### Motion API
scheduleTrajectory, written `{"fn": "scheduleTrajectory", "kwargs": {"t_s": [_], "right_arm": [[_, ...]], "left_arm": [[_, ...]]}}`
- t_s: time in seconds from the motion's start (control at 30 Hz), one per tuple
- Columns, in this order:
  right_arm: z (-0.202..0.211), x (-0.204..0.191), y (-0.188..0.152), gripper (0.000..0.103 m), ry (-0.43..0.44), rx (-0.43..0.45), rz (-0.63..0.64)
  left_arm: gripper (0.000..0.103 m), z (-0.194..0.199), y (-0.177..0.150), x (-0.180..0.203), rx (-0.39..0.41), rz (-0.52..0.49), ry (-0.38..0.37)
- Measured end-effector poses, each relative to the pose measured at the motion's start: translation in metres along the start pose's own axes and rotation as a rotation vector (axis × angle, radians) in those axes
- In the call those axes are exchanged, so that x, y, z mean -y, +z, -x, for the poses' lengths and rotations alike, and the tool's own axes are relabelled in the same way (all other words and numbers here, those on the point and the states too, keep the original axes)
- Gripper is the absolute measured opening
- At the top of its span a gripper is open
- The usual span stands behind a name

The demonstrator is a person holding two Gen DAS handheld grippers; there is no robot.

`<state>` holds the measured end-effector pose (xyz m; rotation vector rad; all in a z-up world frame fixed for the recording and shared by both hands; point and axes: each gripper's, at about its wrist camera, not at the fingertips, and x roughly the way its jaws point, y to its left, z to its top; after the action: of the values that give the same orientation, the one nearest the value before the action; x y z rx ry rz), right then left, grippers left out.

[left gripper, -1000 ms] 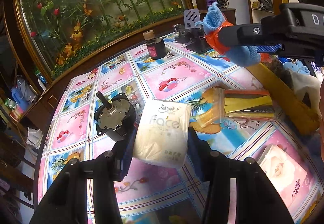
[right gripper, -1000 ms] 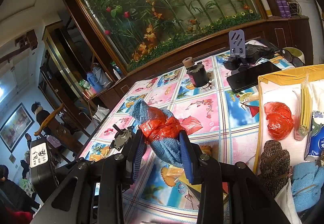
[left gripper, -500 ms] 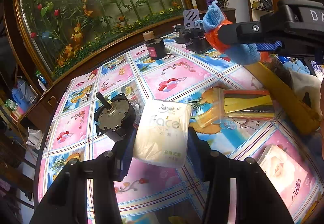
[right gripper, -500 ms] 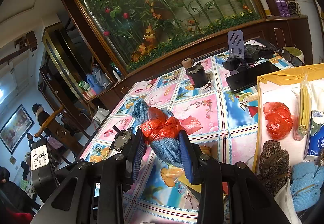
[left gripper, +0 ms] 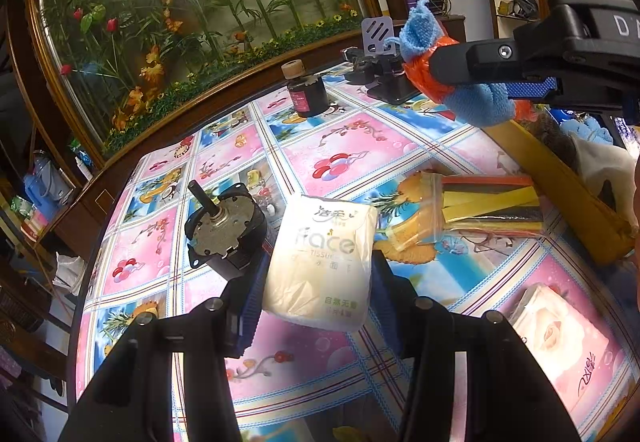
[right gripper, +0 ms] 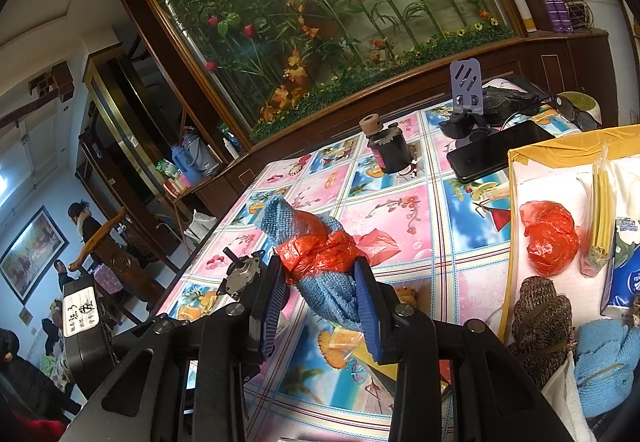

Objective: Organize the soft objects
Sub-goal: 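Lift the tissue pack and knit item and carry both over the box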

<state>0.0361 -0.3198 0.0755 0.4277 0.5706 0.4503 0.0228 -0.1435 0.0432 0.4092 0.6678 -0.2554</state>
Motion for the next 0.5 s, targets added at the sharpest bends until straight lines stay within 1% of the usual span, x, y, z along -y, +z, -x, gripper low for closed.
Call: {"fn": "scheduleTrajectory", "kwargs": {"t_s": [0.3, 0.5], "right_arm": [[0.001, 0.003, 0.001, 0.037, -0.001, 0.008, -0.004], [0.003, 0.008, 0.002, 0.037, -0.01, 0.022, -0.026]], "left_arm": [[0.049, 0.005, 0.002, -0.001, 0.02, 0.012, -0.01], [0.049, 0.011, 0.011, 0.0, 0.042, 0.063, -0.055]]}}
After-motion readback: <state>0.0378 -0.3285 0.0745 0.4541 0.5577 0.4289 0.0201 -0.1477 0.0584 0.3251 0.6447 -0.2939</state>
